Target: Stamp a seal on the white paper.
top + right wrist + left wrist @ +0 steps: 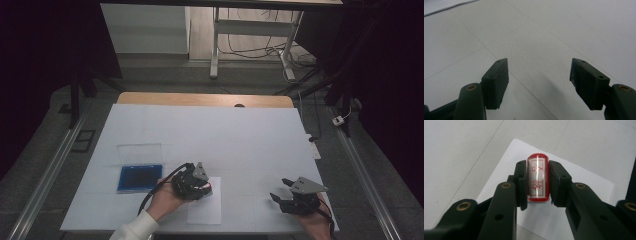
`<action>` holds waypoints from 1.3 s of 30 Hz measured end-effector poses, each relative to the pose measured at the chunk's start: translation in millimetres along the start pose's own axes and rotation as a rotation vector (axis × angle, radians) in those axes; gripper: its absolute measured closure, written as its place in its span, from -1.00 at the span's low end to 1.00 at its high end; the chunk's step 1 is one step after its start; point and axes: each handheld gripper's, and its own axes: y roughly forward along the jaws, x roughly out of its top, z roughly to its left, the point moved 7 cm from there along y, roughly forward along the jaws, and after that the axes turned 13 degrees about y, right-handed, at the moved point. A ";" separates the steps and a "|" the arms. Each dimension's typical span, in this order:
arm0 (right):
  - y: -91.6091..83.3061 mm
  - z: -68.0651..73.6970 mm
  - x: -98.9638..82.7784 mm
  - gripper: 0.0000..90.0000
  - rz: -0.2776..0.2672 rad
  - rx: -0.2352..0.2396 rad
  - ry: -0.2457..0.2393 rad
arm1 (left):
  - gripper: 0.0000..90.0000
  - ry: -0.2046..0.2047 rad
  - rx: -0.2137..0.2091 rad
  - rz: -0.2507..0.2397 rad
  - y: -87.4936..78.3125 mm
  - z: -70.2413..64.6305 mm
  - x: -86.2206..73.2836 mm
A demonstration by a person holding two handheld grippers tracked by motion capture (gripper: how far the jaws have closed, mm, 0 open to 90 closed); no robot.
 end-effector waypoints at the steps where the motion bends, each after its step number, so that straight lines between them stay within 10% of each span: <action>1: 0.0 0.0 -0.1 -0.31 0.000 0.002 0.000 | 0.55 -0.001 -0.001 0.000 0.2 0.0 0.1; 39: 0.1 -0.2 -0.9 -0.31 0.003 -0.001 0.002 | 0.57 -0.013 -0.002 0.052 5.6 -1.4 1.5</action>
